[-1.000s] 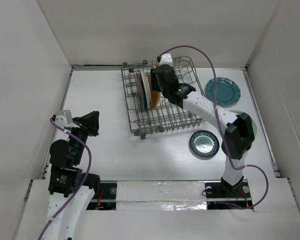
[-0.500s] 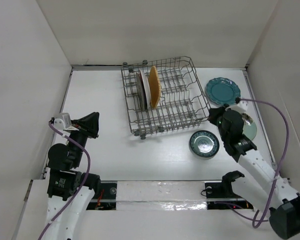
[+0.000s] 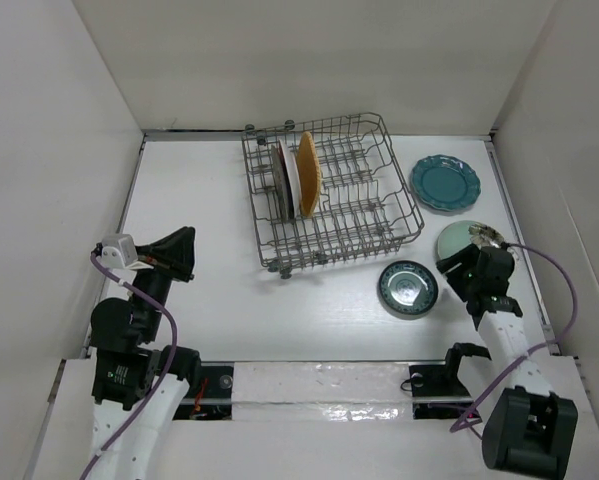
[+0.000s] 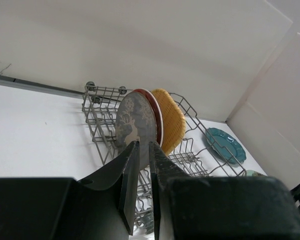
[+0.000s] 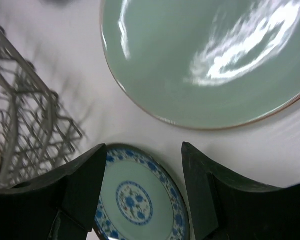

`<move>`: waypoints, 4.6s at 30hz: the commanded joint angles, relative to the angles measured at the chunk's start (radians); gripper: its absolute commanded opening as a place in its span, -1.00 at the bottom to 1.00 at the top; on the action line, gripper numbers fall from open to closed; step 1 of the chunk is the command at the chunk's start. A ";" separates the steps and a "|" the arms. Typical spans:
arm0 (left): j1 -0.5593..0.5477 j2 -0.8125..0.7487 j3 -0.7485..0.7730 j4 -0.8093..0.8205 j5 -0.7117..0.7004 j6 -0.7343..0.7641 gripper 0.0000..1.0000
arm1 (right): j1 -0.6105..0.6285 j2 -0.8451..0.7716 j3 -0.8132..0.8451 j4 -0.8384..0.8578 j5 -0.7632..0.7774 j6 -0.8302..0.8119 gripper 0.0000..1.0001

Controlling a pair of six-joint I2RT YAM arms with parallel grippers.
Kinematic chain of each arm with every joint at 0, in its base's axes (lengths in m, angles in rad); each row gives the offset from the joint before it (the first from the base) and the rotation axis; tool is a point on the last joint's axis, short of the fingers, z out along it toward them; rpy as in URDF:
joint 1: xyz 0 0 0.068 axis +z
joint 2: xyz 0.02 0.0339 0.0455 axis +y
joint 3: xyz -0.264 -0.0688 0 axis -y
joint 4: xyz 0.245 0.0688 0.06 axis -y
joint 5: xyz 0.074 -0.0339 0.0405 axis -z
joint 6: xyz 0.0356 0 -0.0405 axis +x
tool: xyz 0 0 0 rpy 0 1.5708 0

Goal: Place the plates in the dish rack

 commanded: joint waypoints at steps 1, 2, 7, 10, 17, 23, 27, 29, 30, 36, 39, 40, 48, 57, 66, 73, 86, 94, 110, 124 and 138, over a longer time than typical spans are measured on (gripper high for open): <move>-0.004 -0.016 0.019 0.039 -0.006 -0.001 -0.78 | -0.005 0.041 -0.021 0.016 -0.218 -0.032 0.35; -0.004 -0.017 0.019 0.039 -0.011 -0.001 -0.78 | -0.005 0.054 -0.023 0.016 -0.245 -0.033 0.35; -0.013 -0.022 0.020 0.035 -0.022 0.001 -0.77 | -0.005 0.092 -0.029 0.002 -0.318 -0.047 0.30; -0.013 -0.023 0.022 0.034 -0.026 0.002 -0.77 | -0.005 0.129 -0.023 0.016 -0.313 -0.052 0.27; -0.013 -0.017 0.020 0.032 -0.029 0.002 -0.77 | 0.161 0.267 0.023 0.020 -0.258 -0.059 0.13; -0.013 -0.009 0.022 0.031 -0.031 0.005 -0.77 | 0.259 0.350 0.045 0.014 -0.233 -0.052 -0.11; -0.013 -0.002 0.023 0.028 -0.034 0.004 -0.77 | 0.277 0.368 0.062 -0.001 -0.246 -0.062 -0.22; -0.013 0.000 0.022 0.028 -0.034 0.002 -0.77 | 0.316 0.376 0.074 -0.020 -0.243 -0.065 -0.34; -0.013 0.001 0.022 0.029 -0.034 0.002 -0.77 | 0.336 0.388 0.079 -0.026 -0.234 -0.061 -0.38; -0.013 0.003 0.020 0.028 -0.037 0.002 -0.77 | 0.458 0.411 0.097 -0.053 -0.192 -0.052 -1.00; -0.013 0.004 0.022 0.029 -0.036 0.002 -0.77 | 0.544 0.390 0.123 -0.089 -0.174 -0.047 -1.00; -0.013 0.006 0.022 0.028 -0.036 0.002 -0.77 | 0.573 0.373 0.143 -0.111 -0.175 -0.048 -1.00; -0.013 0.011 0.022 0.029 -0.033 0.001 -0.77 | 0.928 0.241 0.377 -0.205 -0.188 -0.068 -1.00; -0.013 0.017 0.022 0.026 -0.034 0.002 -0.77 | 0.963 0.221 0.674 -0.222 0.402 -0.217 -1.00; -0.013 0.015 0.020 0.028 -0.029 0.002 -0.77 | 0.789 0.366 0.838 -0.221 0.599 -0.395 -1.00; -0.013 0.024 0.020 0.032 -0.017 0.002 -0.77 | 0.764 0.598 0.968 -0.152 0.668 -0.472 -1.00; -0.013 0.034 0.020 0.029 -0.016 0.001 -0.77 | 0.842 1.095 1.388 -0.211 0.800 -0.492 -1.00; -0.013 0.035 0.020 0.029 -0.013 -0.001 -0.77 | 0.853 1.201 1.481 -0.256 0.883 -0.510 -1.00; -0.013 0.043 0.019 0.029 -0.011 0.001 -0.77 | 0.891 1.256 1.467 -0.221 0.920 -0.499 -1.00; -0.013 0.044 0.019 0.028 -0.014 -0.001 -0.77 | 0.933 1.263 1.429 -0.159 0.867 -0.391 -0.44; -0.013 0.043 0.017 0.032 -0.006 -0.001 -0.77 | 0.825 0.916 1.024 0.101 0.508 -0.231 -0.11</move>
